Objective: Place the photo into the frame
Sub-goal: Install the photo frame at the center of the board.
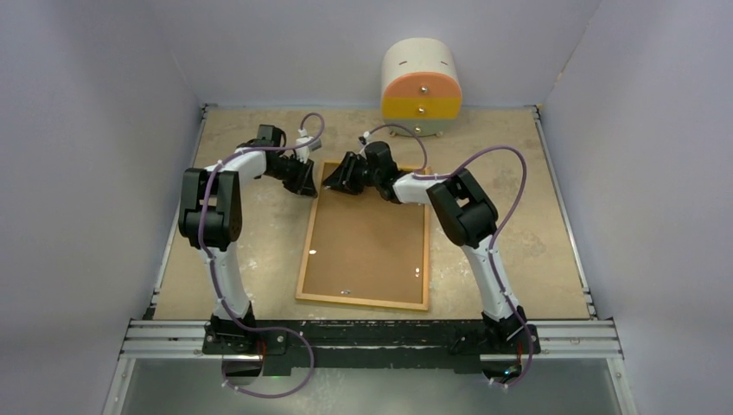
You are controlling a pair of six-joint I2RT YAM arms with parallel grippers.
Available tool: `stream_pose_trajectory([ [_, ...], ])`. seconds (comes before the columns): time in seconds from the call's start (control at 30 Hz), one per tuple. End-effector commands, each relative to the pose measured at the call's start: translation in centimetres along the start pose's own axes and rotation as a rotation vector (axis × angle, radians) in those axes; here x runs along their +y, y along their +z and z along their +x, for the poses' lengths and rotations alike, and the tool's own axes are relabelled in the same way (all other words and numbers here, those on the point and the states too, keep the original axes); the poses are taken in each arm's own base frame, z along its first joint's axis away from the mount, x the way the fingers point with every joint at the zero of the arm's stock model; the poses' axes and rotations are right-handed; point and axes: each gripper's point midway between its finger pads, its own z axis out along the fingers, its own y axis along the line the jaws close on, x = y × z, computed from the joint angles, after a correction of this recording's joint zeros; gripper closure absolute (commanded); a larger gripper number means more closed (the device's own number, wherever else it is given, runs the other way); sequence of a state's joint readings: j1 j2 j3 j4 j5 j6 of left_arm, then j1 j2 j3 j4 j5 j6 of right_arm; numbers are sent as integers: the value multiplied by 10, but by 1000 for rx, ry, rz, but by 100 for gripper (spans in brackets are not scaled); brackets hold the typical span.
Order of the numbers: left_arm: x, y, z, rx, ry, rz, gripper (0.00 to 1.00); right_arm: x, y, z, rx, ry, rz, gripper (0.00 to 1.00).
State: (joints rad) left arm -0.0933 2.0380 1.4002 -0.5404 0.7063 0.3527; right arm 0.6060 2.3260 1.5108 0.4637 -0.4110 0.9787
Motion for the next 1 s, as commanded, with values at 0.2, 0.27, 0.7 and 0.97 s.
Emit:
stream_pose_trajectory([
  [0.2,-7,5,18,44,9,18,83,-2,11,11,29,37,18,59],
  [0.27,-7,5,19,46,12,18,83,-3,10,10,28,28,31,59],
  [0.7,-10,4,22,52,23,29,83,-12,15,-1,-1,-28,94,60],
  [0.97,-10,5,24,58,27,33,83,-15,21,-1,-10,-6,76,61],
])
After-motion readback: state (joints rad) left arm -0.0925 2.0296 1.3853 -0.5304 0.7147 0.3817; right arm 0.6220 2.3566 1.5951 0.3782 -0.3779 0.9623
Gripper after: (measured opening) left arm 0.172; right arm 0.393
